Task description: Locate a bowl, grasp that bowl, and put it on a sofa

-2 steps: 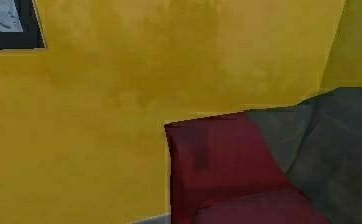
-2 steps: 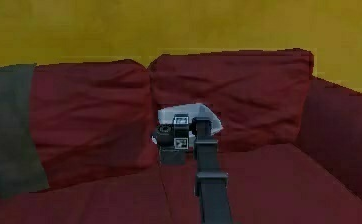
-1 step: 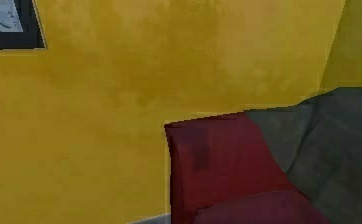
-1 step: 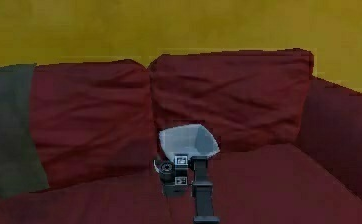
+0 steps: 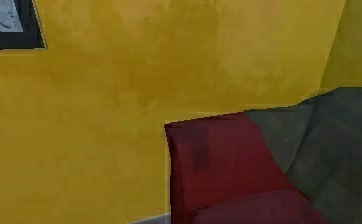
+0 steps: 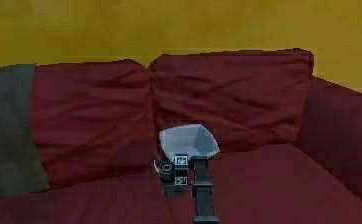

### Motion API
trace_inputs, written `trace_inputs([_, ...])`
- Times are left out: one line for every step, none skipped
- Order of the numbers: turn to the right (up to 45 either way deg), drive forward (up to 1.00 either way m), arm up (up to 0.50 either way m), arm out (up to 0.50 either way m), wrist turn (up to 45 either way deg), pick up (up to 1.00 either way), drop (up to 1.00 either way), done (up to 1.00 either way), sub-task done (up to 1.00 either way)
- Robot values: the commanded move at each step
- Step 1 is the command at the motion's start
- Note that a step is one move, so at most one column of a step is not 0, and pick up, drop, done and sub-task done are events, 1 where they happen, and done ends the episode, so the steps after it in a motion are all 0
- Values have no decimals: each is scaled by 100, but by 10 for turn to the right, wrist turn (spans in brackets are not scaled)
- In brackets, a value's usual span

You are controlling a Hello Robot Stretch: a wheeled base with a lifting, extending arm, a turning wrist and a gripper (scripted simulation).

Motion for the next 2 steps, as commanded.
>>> trace_inputs([0,0,0,0,0,0,100,0,0])
trace_inputs([0,0,10,0,0,0,0,0,0])
